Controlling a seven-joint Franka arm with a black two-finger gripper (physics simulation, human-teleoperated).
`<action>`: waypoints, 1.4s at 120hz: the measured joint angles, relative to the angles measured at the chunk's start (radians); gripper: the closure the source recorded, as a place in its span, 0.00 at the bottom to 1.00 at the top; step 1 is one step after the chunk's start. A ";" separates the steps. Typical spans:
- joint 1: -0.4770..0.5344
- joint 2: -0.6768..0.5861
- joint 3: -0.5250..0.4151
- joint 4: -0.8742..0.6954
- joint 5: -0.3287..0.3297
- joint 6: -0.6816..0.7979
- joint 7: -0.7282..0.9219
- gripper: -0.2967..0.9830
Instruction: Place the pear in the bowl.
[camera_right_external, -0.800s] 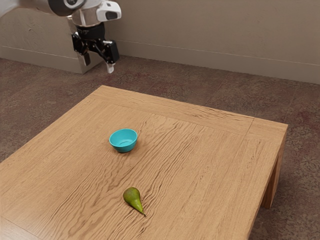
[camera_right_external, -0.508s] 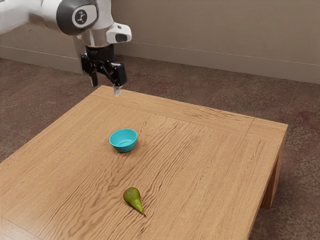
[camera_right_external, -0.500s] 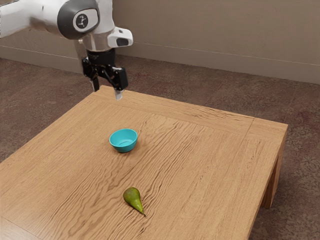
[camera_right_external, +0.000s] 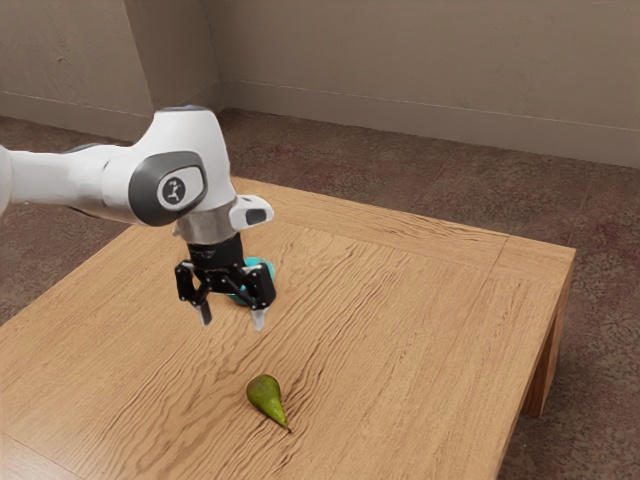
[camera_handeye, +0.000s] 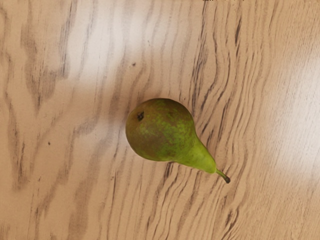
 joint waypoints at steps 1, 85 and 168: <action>0.003 -0.001 -0.002 -0.006 -0.002 0.006 -0.006 0.23; 0.004 0.118 -0.059 -0.177 -0.065 0.232 -0.454 0.26; 0.008 0.311 -0.032 -0.051 -0.047 0.316 -0.621 0.35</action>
